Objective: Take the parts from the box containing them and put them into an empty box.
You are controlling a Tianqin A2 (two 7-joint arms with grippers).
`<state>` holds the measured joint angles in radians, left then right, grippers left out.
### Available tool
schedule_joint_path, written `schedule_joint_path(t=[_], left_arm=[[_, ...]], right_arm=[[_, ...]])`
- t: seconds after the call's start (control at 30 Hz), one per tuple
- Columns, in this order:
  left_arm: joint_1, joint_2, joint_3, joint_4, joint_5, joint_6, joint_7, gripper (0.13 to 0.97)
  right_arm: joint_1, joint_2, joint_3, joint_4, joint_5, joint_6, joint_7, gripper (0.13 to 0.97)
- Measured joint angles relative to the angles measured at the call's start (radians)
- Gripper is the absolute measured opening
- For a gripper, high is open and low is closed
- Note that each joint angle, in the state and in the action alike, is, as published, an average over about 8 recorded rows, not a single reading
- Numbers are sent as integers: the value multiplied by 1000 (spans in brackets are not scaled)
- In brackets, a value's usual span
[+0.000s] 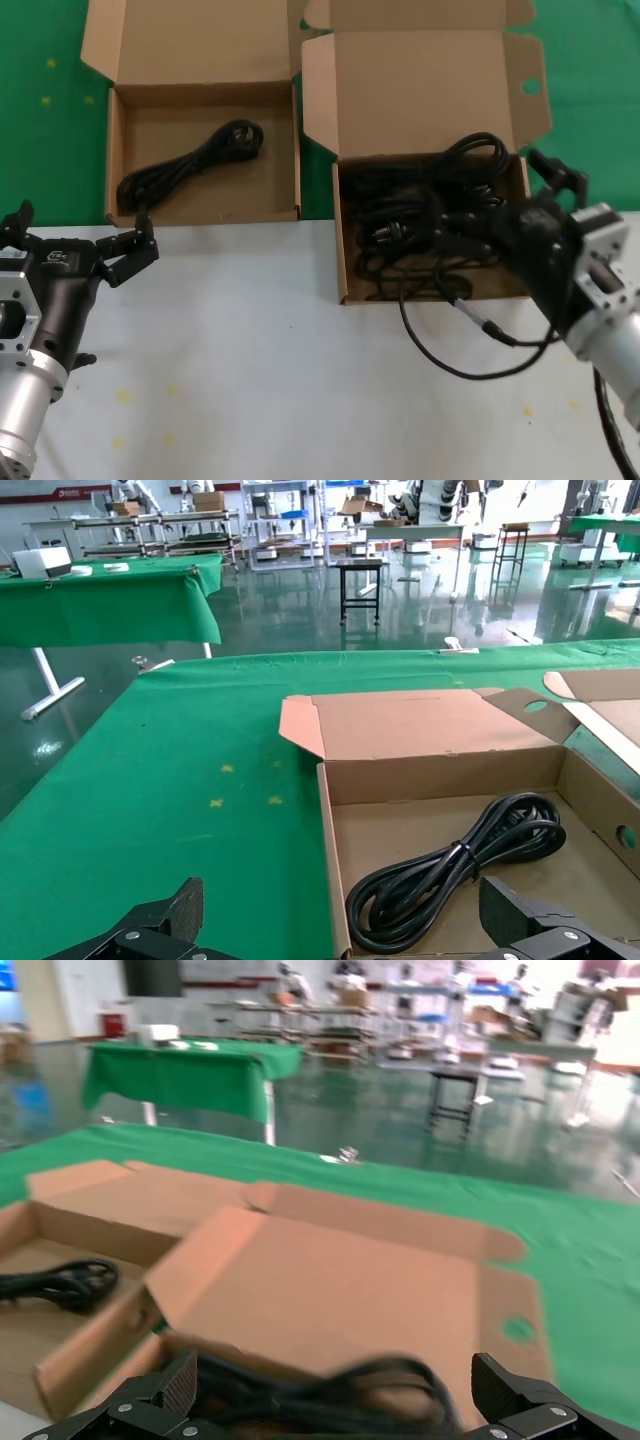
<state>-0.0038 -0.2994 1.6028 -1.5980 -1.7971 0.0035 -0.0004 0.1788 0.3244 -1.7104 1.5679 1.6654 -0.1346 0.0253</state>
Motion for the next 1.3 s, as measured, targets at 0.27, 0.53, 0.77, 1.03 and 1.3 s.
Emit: schedule_joint_path(t=[0.27,0.53,0.77,1.03,1.3], left_arm=[[2,0,-2,-1,-2,-2,0,966],[3,-1,-2,-2,-2,-3,0,966],[3,-1,-2,-2,-2,-3,0,966],[3,-1,-2,-2,-2,-3,0,966],[3,-1,-2,-2,-2,-3,0,966]], right_arm=[[-106,-14,65,19,80,80,-15,966],[-144,-20,89,26,108,108,-20,966],[-144,-20,89,26,109,109,-21,966],[-144,-20,89,26,109,109,-21,966],[-144,-20,89,26,109,109,-21,966]])
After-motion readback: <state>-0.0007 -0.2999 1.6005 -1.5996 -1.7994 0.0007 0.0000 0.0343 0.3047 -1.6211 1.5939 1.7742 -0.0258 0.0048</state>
